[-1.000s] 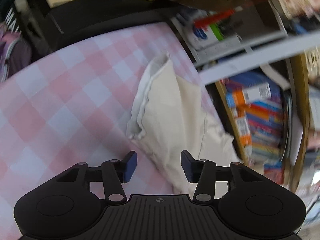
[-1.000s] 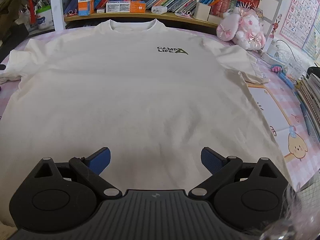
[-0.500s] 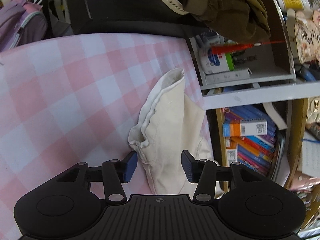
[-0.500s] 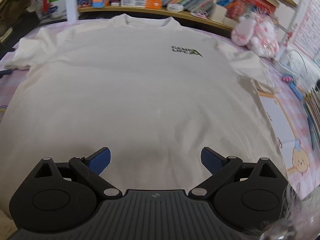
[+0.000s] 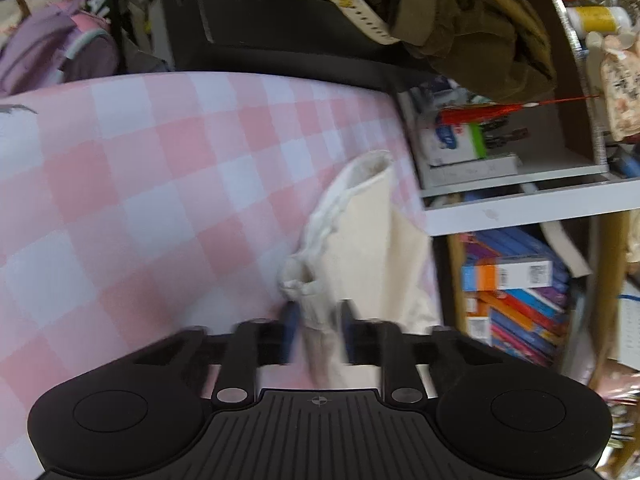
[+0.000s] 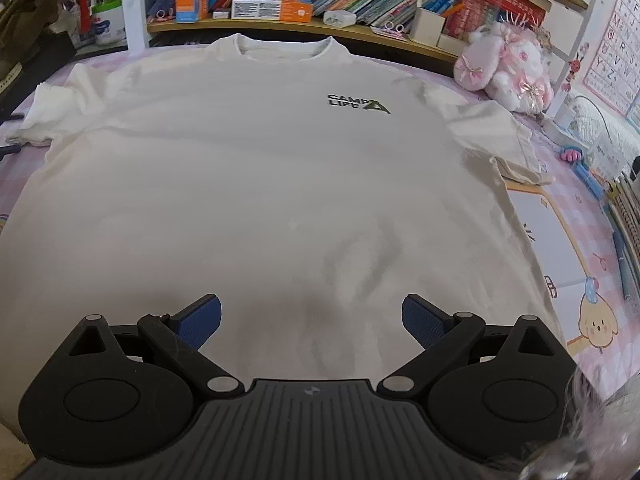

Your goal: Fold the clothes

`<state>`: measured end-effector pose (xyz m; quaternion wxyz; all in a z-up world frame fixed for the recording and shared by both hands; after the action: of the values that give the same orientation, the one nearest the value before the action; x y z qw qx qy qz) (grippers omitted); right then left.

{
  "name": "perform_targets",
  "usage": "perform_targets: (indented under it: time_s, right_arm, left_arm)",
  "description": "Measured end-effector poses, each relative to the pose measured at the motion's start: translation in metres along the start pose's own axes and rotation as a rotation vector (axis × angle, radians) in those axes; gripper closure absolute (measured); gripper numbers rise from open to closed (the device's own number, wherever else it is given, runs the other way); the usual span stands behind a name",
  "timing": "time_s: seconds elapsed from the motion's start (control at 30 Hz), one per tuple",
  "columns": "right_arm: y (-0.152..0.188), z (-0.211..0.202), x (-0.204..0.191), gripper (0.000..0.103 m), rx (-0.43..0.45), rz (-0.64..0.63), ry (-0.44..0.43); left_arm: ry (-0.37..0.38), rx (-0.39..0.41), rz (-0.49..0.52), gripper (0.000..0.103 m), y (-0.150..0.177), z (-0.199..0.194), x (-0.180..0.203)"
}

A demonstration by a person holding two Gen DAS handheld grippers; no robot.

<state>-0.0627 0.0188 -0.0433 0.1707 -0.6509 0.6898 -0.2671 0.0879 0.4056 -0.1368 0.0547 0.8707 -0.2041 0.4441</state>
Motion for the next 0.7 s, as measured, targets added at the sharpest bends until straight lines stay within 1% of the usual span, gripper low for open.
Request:
perform_targets:
  time_s: [0.1,0.2,0.23,0.3,0.37,0.43,0.47,0.53,0.57,0.6,0.63,0.67,0.7]
  right_arm:
    - [0.000,0.004,0.013,0.005,0.008,0.012,-0.008]
    - [0.001,0.011,0.030,0.005,0.007,0.028,-0.022]
    - [0.001,0.014,0.037,0.005,0.006,0.035,-0.027]
    - [0.000,0.018,0.051,0.005,0.010,0.051,-0.032]
    - [-0.001,0.022,0.066,0.005,0.014,0.069,-0.037]
    - [-0.002,0.026,0.079,0.005,0.010,0.090,-0.045]
    - [-0.002,0.029,0.083,0.005,0.008,0.095,-0.051]
    - [-0.003,0.034,0.091,0.005,0.004,0.105,-0.063]
    - [-0.004,0.036,0.095,0.005,0.001,0.110,-0.069]
    - [-0.004,0.039,0.099,0.005,-0.001,0.115,-0.075]
    - [-0.005,0.041,0.103,0.005,-0.003,0.119,-0.080]
    - [-0.006,0.043,0.108,0.005,-0.005,0.124,-0.086]
    - [-0.006,0.046,0.111,0.005,-0.008,0.129,-0.092]
  left_arm:
    - [-0.012,0.020,-0.016,0.097,0.000,0.000,-0.001]
    - [-0.061,0.060,0.034,0.097,0.002,-0.003,0.011]
    - [-0.060,0.077,0.064,0.097,0.003,-0.006,0.019]
    - [-0.045,0.121,0.189,0.097,0.009,-0.014,0.050]
    - [-0.004,0.139,0.375,0.097,0.025,-0.019,0.094]
    - [0.046,0.105,0.609,0.097,0.055,-0.019,0.143]
    - [0.065,0.064,0.760,0.097,0.080,-0.017,0.166]
    - [0.070,-0.057,1.085,0.097,0.137,-0.006,0.194]
    - [0.040,-0.125,1.245,0.096,0.167,0.003,0.196]
    - [0.006,-0.192,1.387,0.090,0.194,0.012,0.194]
    - [-0.034,-0.252,1.479,0.087,0.214,0.023,0.185]
    - [-0.076,-0.302,1.557,0.087,0.230,0.033,0.174]
    - [-0.124,-0.311,1.581,0.087,0.235,0.039,0.164]
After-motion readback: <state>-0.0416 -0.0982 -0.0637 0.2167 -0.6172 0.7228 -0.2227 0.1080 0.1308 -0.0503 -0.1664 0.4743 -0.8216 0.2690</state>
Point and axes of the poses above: each gripper's, at about its wrist camera, not at the fingertips, and z roughly the way its jaws point, x to its right, y to its underside, the point moved 6 cm from there along z, roughly the way its jaws point
